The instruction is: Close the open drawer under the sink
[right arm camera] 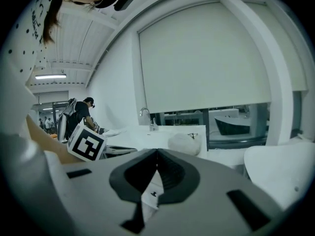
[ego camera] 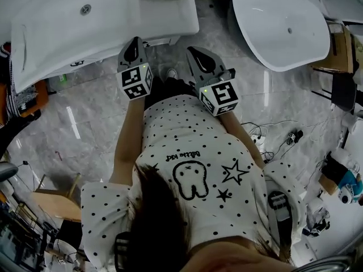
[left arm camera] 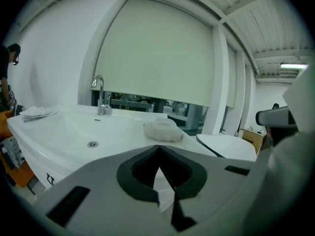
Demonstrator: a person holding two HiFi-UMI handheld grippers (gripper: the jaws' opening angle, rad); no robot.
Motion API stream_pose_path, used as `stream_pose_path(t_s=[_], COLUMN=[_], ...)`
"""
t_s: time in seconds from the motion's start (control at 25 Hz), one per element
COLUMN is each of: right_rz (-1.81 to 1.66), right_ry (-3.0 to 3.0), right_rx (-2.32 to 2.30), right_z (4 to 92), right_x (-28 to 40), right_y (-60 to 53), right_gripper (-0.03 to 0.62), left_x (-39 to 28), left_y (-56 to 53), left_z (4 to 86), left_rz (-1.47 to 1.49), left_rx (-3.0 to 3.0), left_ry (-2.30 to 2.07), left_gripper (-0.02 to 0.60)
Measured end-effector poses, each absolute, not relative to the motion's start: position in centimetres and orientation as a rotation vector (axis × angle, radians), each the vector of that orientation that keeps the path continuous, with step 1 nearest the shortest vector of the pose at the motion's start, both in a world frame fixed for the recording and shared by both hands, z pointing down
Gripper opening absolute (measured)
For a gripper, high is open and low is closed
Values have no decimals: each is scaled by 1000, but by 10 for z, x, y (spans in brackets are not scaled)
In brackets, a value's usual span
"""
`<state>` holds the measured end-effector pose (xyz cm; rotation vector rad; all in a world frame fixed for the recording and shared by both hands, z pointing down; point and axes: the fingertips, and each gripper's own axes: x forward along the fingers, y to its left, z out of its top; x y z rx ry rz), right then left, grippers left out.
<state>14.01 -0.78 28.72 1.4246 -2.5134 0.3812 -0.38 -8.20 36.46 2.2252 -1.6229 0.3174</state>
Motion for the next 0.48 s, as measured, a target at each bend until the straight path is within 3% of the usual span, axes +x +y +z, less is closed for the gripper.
stream_pose_path(t_s=[0.48], right_rz=[334], right_ry=[-2508], right_rx=[1341], right_z=[293], right_x=[131], right_y=[-10], right_gripper=[15], left_x=[11], left_y=[-65], left_z=[326], left_rz=[240], left_rx=[2296], left_ry=[-1600], left_gripper=[5])
